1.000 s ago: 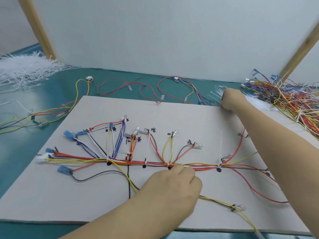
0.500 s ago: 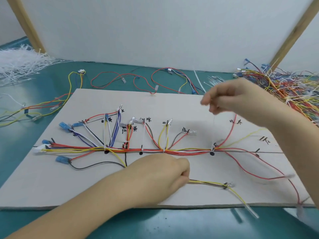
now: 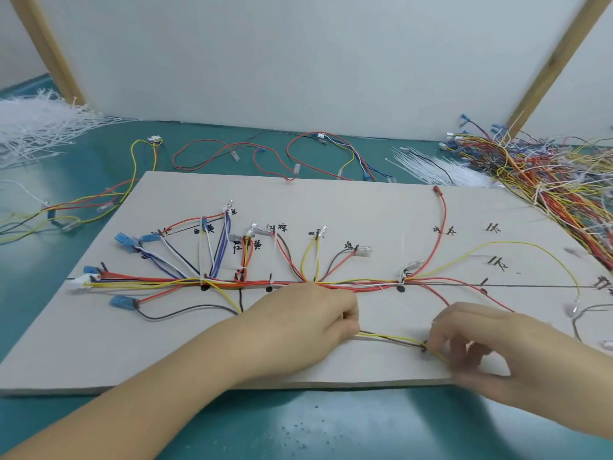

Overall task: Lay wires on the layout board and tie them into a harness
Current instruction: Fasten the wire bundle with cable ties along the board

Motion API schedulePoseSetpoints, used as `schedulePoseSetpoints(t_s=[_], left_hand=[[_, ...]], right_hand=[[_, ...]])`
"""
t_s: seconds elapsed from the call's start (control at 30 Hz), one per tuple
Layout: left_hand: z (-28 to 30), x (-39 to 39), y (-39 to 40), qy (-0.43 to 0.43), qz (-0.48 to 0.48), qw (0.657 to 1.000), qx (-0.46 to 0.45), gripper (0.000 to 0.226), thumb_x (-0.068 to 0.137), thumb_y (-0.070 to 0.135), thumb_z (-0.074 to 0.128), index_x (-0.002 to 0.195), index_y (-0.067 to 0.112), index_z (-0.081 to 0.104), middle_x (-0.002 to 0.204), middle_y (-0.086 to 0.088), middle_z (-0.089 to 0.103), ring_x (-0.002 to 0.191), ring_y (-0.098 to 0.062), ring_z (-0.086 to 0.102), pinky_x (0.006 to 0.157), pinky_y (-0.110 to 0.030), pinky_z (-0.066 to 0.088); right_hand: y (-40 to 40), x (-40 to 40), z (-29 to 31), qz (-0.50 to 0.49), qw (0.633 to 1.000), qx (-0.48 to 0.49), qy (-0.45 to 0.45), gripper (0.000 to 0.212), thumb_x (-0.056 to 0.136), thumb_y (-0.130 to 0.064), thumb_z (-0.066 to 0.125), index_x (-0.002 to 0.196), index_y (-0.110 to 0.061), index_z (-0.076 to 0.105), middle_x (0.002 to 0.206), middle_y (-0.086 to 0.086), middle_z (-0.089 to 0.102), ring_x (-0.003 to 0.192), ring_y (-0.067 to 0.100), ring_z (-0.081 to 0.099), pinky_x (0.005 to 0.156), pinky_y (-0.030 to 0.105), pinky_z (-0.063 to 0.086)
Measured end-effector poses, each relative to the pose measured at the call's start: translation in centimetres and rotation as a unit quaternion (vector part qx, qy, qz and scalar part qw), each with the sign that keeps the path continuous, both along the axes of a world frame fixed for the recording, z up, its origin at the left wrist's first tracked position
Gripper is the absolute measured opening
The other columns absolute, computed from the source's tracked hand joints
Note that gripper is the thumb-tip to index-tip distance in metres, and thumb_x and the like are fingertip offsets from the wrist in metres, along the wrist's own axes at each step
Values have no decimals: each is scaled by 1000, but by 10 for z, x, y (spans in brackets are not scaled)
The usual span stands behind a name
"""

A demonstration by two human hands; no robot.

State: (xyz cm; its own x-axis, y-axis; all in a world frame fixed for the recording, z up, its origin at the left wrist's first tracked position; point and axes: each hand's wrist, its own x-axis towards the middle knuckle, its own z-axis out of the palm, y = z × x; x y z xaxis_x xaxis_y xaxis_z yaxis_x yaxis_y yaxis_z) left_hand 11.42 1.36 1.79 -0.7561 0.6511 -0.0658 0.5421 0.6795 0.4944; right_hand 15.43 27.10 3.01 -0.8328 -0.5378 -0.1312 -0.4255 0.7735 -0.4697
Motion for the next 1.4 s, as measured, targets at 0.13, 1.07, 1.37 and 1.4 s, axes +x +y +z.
schedulePoseSetpoints(t_s=[0.13, 1.07, 1.37, 1.4], left_hand=[[-3, 4, -1, 28, -17, 999, 8, 5, 93, 39, 43, 98, 38, 44, 64, 17, 49, 65, -5, 40, 60, -28, 23], [13, -13, -50, -157, -33, 985, -58, 24, 94, 37, 46, 78, 37, 63, 65, 16, 52, 61, -3, 44, 60, -19, 34], [11, -14, -53, -221, -6, 975, 13, 23, 94, 28, 49, 80, 26, 67, 54, 12, 54, 44, -3, 48, 51, -11, 37], [10, -14, -53, -216, 1, 976, 20, 21, 94, 28, 49, 82, 26, 66, 52, 12, 53, 44, -4, 46, 51, -12, 37]], right_hand=[[-3, 0, 4, -46, 997, -52, 36, 48, 75, -6, 62, 92, -50, 53, 97, -15, 56, 75, 7, 61, 64, 15, 48], [-6, -2, 4, -89, 987, -132, -30, 39, 78, -1, 71, 86, -38, 66, 89, -11, 67, 89, 11, 62, 80, 21, 48], [-7, -3, 2, -147, 975, -162, -47, 28, 76, -9, 73, 74, -37, 70, 81, -8, 70, 75, 13, 65, 73, 26, 51], [-7, -3, 2, -146, 976, -155, -53, 29, 77, -9, 73, 74, -37, 70, 81, -7, 70, 75, 13, 65, 73, 26, 51]])
